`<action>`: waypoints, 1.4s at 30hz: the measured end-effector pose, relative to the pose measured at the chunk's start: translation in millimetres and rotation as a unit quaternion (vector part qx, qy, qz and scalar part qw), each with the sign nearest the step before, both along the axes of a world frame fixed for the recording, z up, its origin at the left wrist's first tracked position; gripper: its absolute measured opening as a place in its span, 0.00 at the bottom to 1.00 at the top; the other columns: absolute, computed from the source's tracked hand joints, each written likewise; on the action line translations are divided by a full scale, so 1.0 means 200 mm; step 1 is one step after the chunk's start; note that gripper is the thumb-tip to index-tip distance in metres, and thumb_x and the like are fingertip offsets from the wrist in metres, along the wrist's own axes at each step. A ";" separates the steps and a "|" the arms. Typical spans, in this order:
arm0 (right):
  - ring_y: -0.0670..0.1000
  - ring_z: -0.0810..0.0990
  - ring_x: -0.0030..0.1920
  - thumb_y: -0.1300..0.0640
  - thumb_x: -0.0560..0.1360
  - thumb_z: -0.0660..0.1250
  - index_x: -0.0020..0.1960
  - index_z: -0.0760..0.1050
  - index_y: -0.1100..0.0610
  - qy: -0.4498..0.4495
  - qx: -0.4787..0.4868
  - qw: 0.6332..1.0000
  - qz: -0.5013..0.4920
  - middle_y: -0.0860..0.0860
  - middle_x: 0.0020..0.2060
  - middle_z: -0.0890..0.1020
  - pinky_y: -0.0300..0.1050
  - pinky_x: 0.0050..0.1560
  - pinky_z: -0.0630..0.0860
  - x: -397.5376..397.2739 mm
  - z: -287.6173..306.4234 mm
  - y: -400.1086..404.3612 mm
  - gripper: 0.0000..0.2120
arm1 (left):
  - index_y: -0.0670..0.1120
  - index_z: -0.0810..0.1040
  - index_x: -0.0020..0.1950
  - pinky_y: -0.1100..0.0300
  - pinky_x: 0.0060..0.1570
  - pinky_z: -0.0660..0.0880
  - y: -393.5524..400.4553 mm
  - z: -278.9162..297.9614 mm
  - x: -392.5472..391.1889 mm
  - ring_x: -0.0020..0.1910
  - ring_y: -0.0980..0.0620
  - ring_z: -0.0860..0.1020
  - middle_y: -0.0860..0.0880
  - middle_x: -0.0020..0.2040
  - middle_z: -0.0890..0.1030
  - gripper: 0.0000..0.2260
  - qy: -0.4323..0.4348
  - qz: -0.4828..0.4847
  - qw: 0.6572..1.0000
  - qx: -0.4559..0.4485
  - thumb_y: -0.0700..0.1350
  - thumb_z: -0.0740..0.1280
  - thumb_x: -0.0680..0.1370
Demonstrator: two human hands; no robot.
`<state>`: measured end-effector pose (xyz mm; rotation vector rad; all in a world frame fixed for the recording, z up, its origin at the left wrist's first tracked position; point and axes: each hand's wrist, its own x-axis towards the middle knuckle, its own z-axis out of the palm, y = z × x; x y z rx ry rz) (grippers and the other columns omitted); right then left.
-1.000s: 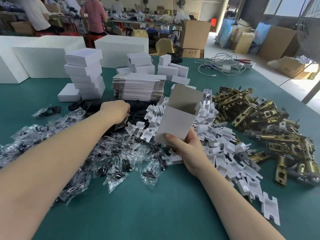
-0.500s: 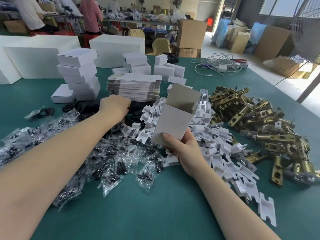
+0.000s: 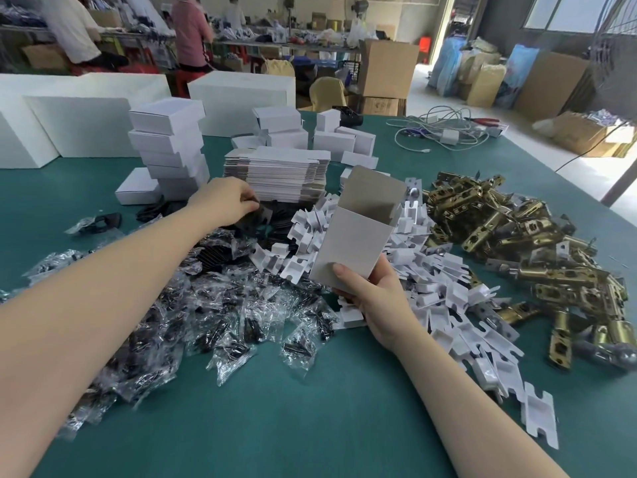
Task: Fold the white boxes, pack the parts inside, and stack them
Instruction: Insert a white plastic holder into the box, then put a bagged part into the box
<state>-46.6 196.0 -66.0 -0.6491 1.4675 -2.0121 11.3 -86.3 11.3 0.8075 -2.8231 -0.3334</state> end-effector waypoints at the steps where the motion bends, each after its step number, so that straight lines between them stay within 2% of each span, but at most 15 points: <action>1: 0.54 0.81 0.60 0.56 0.66 0.75 0.63 0.73 0.52 0.001 0.001 1.000 0.000 0.54 0.59 0.82 0.49 0.57 0.79 0.00 0.00 0.00 0.26 | 0.48 0.82 0.59 0.47 0.56 0.77 0.00 0.00 0.01 0.55 0.44 0.79 0.46 0.56 0.83 0.10 -0.010 0.001 1.000 -0.001 0.50 0.66 0.81; 5: 0.53 0.81 0.59 0.55 0.66 0.75 0.63 0.73 0.52 0.001 0.004 1.000 -0.001 0.53 0.59 0.82 0.48 0.56 0.79 0.00 0.00 0.00 0.27 | 0.50 0.83 0.57 0.49 0.57 0.77 -0.01 0.01 0.02 0.56 0.46 0.80 0.48 0.56 0.84 0.10 0.035 0.014 0.999 0.017 0.52 0.67 0.80; 9: 0.54 0.81 0.59 0.54 0.66 0.75 0.65 0.72 0.53 0.001 0.006 1.000 -0.001 0.53 0.59 0.82 0.48 0.55 0.79 0.00 0.00 0.00 0.29 | 0.50 0.84 0.49 0.57 0.50 0.70 -0.04 0.03 0.01 0.52 0.49 0.79 0.49 0.53 0.84 0.08 0.137 0.028 0.989 0.040 0.52 0.67 0.80; 11: 0.54 0.82 0.59 0.55 0.66 0.75 0.65 0.72 0.53 0.002 0.008 1.000 0.000 0.53 0.59 0.82 0.46 0.54 0.79 -0.01 -0.01 0.00 0.28 | 0.48 0.83 0.52 0.57 0.50 0.69 -0.04 0.04 0.01 0.50 0.51 0.76 0.48 0.55 0.84 0.10 0.107 0.014 0.993 0.040 0.51 0.66 0.81; 14: 0.54 0.81 0.59 0.55 0.66 0.75 0.64 0.72 0.52 0.001 0.008 1.000 0.000 0.53 0.59 0.82 0.49 0.56 0.79 0.00 -0.01 0.00 0.28 | 0.47 0.81 0.60 0.52 0.58 0.75 0.00 0.00 0.02 0.55 0.47 0.78 0.47 0.58 0.82 0.17 -0.059 -0.013 0.998 0.012 0.57 0.66 0.79; 16: 0.54 0.81 0.59 0.55 0.66 0.75 0.64 0.72 0.52 0.001 0.009 1.000 0.000 0.53 0.59 0.82 0.49 0.56 0.79 0.00 -0.01 0.00 0.28 | 0.49 0.81 0.61 0.51 0.55 0.78 0.02 -0.05 0.02 0.53 0.47 0.79 0.48 0.55 0.83 0.19 -0.124 0.001 0.992 -0.016 0.60 0.65 0.79; 19: 0.54 0.82 0.59 0.55 0.66 0.75 0.64 0.72 0.52 -0.002 0.009 1.000 0.001 0.52 0.59 0.83 0.47 0.54 0.79 0.00 -0.01 0.00 0.28 | 0.52 0.83 0.54 0.52 0.47 0.79 0.04 -0.10 0.01 0.47 0.48 0.79 0.49 0.48 0.83 0.13 -0.074 0.030 0.996 -0.041 0.59 0.67 0.78; 22: 0.53 0.82 0.58 0.55 0.66 0.75 0.63 0.73 0.51 -0.003 0.008 1.000 0.004 0.51 0.58 0.83 0.45 0.53 0.79 -0.01 -0.01 0.00 0.27 | 0.54 0.79 0.46 0.50 0.50 0.79 0.04 -0.11 -0.01 0.48 0.48 0.79 0.50 0.48 0.82 0.06 -0.038 0.036 0.999 -0.012 0.55 0.71 0.76; 28: 0.52 0.82 0.57 0.54 0.66 0.75 0.63 0.73 0.51 -0.006 0.009 1.000 0.003 0.51 0.58 0.83 0.45 0.51 0.79 -0.01 -0.01 0.00 0.26 | 0.52 0.76 0.41 0.50 0.50 0.77 0.02 -0.14 -0.04 0.47 0.47 0.77 0.48 0.47 0.81 0.07 -0.027 0.027 0.999 -0.004 0.49 0.72 0.77; 32: 0.51 0.82 0.56 0.54 0.66 0.75 0.62 0.73 0.50 -0.007 0.009 1.000 0.000 0.49 0.56 0.83 0.45 0.50 0.79 -0.01 0.00 0.00 0.26 | 0.48 0.73 0.45 0.56 0.46 0.68 -0.02 -0.14 -0.06 0.46 0.48 0.74 0.49 0.46 0.78 0.07 0.101 0.044 0.992 0.063 0.48 0.70 0.78; 34: 0.51 0.82 0.56 0.54 0.66 0.75 0.62 0.73 0.50 -0.004 0.011 1.000 0.000 0.49 0.56 0.83 0.45 0.51 0.79 -0.01 0.00 0.00 0.26 | 0.47 0.72 0.52 0.56 0.50 0.71 -0.01 -0.10 -0.07 0.49 0.49 0.76 0.48 0.51 0.78 0.08 0.168 0.031 0.973 0.155 0.46 0.70 0.79; 37: 0.52 0.82 0.57 0.55 0.66 0.74 0.62 0.73 0.50 -0.008 0.008 1.000 0.003 0.50 0.57 0.83 0.46 0.52 0.80 -0.01 0.00 0.01 0.26 | 0.50 0.69 0.62 0.58 0.40 0.80 0.03 -0.03 -0.05 0.44 0.51 0.83 0.48 0.53 0.82 0.15 0.257 0.013 0.861 0.440 0.41 0.69 0.79; 38: 0.52 0.82 0.57 0.55 0.66 0.74 0.62 0.73 0.51 -0.009 0.008 1.000 0.004 0.50 0.57 0.83 0.46 0.52 0.80 -0.01 0.00 0.01 0.26 | 0.51 0.70 0.63 0.61 0.35 0.80 0.04 -0.01 -0.04 0.40 0.52 0.85 0.49 0.52 0.83 0.16 0.254 0.002 0.836 0.487 0.40 0.69 0.79; 39: 0.52 0.82 0.57 0.55 0.66 0.74 0.62 0.73 0.51 -0.008 0.008 1.000 0.005 0.51 0.57 0.83 0.46 0.52 0.80 -0.01 0.01 0.01 0.26 | 0.51 0.72 0.62 0.63 0.33 0.79 0.04 0.00 -0.03 0.39 0.54 0.85 0.50 0.51 0.84 0.15 0.237 -0.012 0.835 0.497 0.41 0.69 0.78; 42: 0.54 0.82 0.58 0.56 0.66 0.74 0.63 0.73 0.52 -0.006 0.007 1.000 0.004 0.53 0.59 0.82 0.50 0.55 0.80 0.00 0.01 0.01 0.26 | 0.51 0.78 0.52 0.67 0.30 0.76 0.04 0.01 0.01 0.38 0.57 0.84 0.53 0.46 0.85 0.10 0.188 -0.021 0.875 0.446 0.44 0.75 0.74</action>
